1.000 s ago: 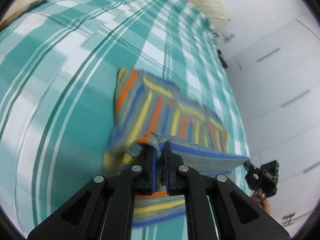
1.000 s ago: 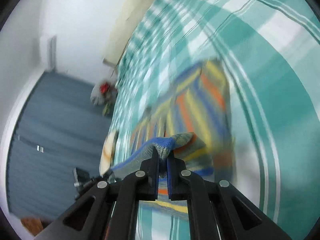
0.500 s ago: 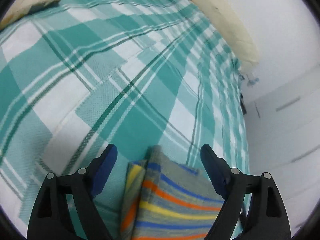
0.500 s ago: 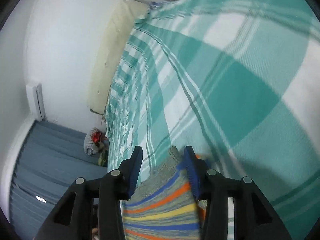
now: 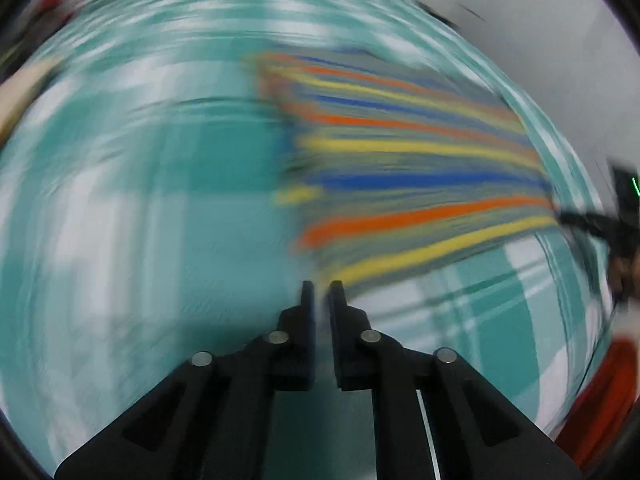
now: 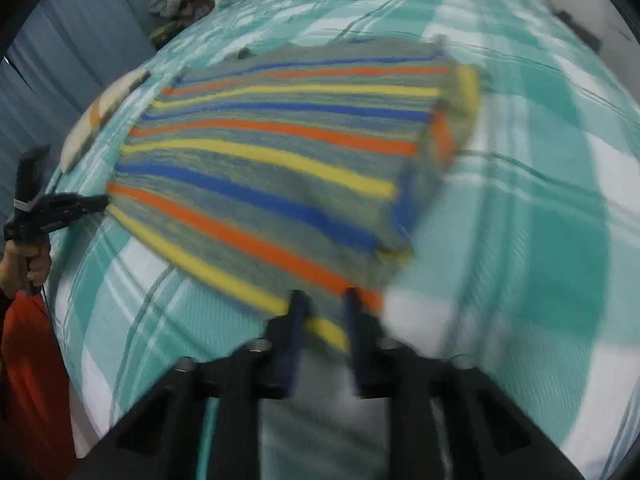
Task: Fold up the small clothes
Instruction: 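Lift the hem with both tools and fold it over toward the collar, then open both tools to release the folded sweater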
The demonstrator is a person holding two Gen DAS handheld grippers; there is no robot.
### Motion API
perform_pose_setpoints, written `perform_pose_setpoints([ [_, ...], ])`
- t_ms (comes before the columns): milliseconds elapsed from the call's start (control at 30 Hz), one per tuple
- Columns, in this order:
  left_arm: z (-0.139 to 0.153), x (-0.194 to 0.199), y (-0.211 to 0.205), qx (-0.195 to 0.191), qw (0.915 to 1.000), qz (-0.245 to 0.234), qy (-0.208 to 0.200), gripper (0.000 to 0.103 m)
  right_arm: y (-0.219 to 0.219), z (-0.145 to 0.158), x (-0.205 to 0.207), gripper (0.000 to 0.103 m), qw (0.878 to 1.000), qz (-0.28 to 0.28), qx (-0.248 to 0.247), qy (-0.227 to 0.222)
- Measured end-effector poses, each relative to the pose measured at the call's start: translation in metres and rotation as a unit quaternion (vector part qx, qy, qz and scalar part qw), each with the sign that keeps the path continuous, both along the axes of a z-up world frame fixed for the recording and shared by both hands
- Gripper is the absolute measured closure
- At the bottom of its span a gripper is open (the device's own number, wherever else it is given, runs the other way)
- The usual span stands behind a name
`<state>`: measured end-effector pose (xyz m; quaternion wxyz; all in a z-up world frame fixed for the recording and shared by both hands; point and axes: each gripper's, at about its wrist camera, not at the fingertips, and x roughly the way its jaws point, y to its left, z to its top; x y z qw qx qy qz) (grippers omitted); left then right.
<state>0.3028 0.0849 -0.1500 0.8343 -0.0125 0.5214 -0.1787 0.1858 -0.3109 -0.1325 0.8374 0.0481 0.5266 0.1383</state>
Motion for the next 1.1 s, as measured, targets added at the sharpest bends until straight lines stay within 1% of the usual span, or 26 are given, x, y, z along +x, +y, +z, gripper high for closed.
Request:
perform_pose_setpoints([
  [33,0.007,-0.007,0.014,-0.014,0.9998,0.012,-0.009,0.062,-0.008,0.009,-0.012,0.078,1.000,-0.027,-0.002,-0.013],
  [67,0.013,-0.015,0.027,-0.041,0.9988,0.015,-0.022,0.034,-0.017,0.019,-0.024,0.074,0.998,-0.051,0.000,-0.029],
  [100,0.018,-0.020,0.034,-0.063,0.9972,0.020,-0.034,0.025,-0.023,0.027,-0.034,0.070,0.997,-0.059,0.021,-0.046],
  [133,0.021,-0.022,0.035,-0.077,0.9960,0.020,-0.042,0.025,-0.027,0.031,-0.039,0.066,0.996,-0.060,0.043,-0.056],
  [167,0.022,-0.023,0.030,-0.086,0.9953,0.008,-0.043,0.025,-0.028,0.033,-0.043,0.062,0.995,-0.060,0.052,-0.060],
  [233,0.018,-0.016,0.009,-0.084,0.9953,-0.016,-0.044,0.025,-0.023,0.030,-0.040,0.062,0.996,-0.055,0.054,-0.054],
  [267,0.013,-0.010,-0.003,-0.075,0.9962,-0.020,-0.039,0.027,-0.018,0.026,-0.035,0.062,0.996,-0.051,0.053,-0.050],
  [333,-0.002,0.003,-0.023,-0.055,0.9979,-0.026,-0.022,0.037,-0.009,0.022,-0.028,0.062,0.997,-0.046,0.044,-0.049],
  [367,-0.008,0.006,-0.032,-0.048,0.9984,-0.028,-0.014,0.046,-0.005,0.019,-0.023,0.062,0.997,-0.046,0.044,-0.049],
  [433,-0.015,0.008,-0.044,-0.035,0.9991,-0.022,-0.009,0.069,-0.003,0.013,-0.015,0.062,0.996,-0.051,0.055,-0.043],
  [467,-0.016,0.008,-0.048,-0.038,0.9990,-0.022,-0.002,0.092,-0.002,0.009,-0.010,0.070,0.996,-0.050,0.070,-0.034],
  [500,-0.015,0.008,-0.050,-0.037,0.9989,-0.026,0.008,0.093,0.000,0.003,-0.001,0.102,0.996,-0.051,0.076,-0.017],
  [533,-0.012,0.005,-0.053,-0.019,0.9993,-0.033,0.001,0.093,0.002,-0.001,0.002,0.101,0.997,-0.058,0.058,-0.002],
  [567,-0.010,0.000,-0.055,0.006,0.9988,-0.048,-0.006,0.093,0.002,-0.004,0.004,0.102,0.997,-0.066,0.045,0.011],
  [667,-0.010,-0.004,-0.049,0.025,0.9980,-0.058,-0.006,0.092,-0.005,-0.004,-0.001,0.102,0.996,-0.078,0.042,0.020],
  [700,-0.009,-0.004,-0.048,0.027,0.9982,-0.053,-0.006,0.087,-0.006,-0.004,-0.003,0.102,0.996,-0.079,0.042,0.018],
  [733,-0.008,-0.004,-0.048,0.032,0.9984,-0.046,-0.003,0.087,-0.006,-0.003,-0.004,0.102,0.996,-0.081,0.045,0.015],
  [767,-0.005,-0.008,-0.047,0.039,0.9985,-0.037,-0.001,0.083,-0.006,-0.002,-0.007,0.102,0.995,-0.085,0.047,0.011],
  [800,-0.004,-0.008,-0.047,0.045,0.9985,-0.032,-0.003,0.072,-0.008,0.000,-0.009,0.097,0.995,-0.094,0.044,0.006],
  [833,0.000,-0.015,-0.044,0.058,0.9980,-0.022,-0.010,0.061,-0.009,0.003,-0.014,0.081,0.994,-0.105,0.039,0.001],
  [867,0.005,-0.025,-0.041,0.069,0.9973,-0.013,-0.024,0.037,-0.011,0.006,-0.021,0.060,0.993,-0.117,0.034,-0.004],
  [900,0.009,-0.034,-0.037,0.077,0.9963,-0.007,-0.038,0.025,-0.013,0.010,-0.032,0.047,0.992,-0.125,0.031,-0.015],
  [933,0.015,-0.045,-0.034,0.090,0.9943,0.002,-0.057,0.023,-0.015,0.013,-0.041,0.045,0.991,-0.130,0.030,-0.026],
  [967,0.019,-0.052,-0.032,0.098,0.9931,0.006,-0.064,0.023,-0.016,0.016,-0.054,0.045,0.990,-0.136,0.026,-0.037],
  [1100,0.026,-0.065,-0.030,0.117,0.9901,0.026,-0.074,0.023,-0.010,0.013,-0.094,0.045,0.988,-0.148,0.018,-0.044],
])
